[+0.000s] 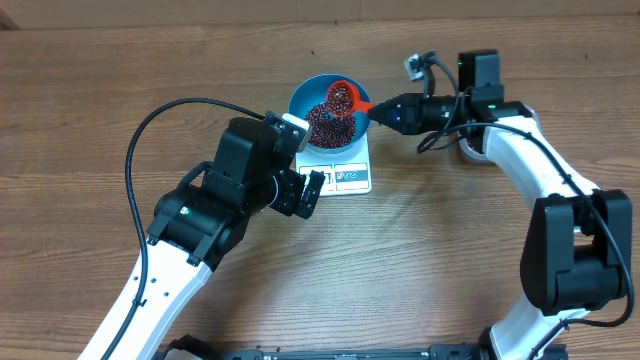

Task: Scoop item into bowl and weigh 150g on scale
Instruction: 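Lift the filled scoop and carry it over the teal bowl, then tilt the red scoop to pour beans into the teal bowl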

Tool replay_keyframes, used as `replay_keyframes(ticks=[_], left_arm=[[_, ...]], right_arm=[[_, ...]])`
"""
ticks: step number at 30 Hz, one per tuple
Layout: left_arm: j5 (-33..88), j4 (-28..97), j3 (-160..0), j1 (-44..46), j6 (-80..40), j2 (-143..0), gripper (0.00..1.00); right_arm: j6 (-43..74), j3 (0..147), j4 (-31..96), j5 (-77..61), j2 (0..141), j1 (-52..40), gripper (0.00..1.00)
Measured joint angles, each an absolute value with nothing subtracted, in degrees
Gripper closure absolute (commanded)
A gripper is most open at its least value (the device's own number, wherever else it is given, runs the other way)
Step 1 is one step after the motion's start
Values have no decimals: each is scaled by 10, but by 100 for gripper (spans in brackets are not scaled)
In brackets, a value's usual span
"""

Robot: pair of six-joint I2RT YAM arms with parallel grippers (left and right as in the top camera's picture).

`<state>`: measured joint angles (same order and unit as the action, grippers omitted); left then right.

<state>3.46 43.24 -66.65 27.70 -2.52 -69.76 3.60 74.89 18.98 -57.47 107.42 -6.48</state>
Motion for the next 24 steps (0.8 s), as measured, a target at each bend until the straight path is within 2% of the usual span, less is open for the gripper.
replay_keyframes(ticks=[10, 24], left_arm=[[34, 432, -667, 277, -25, -698, 1], [35, 432, -667, 277, -25, -698, 1]], right_arm=[[-41, 749, 186, -494, 1074, -76, 96], [-215, 749, 186, -475, 1074, -76, 96]])
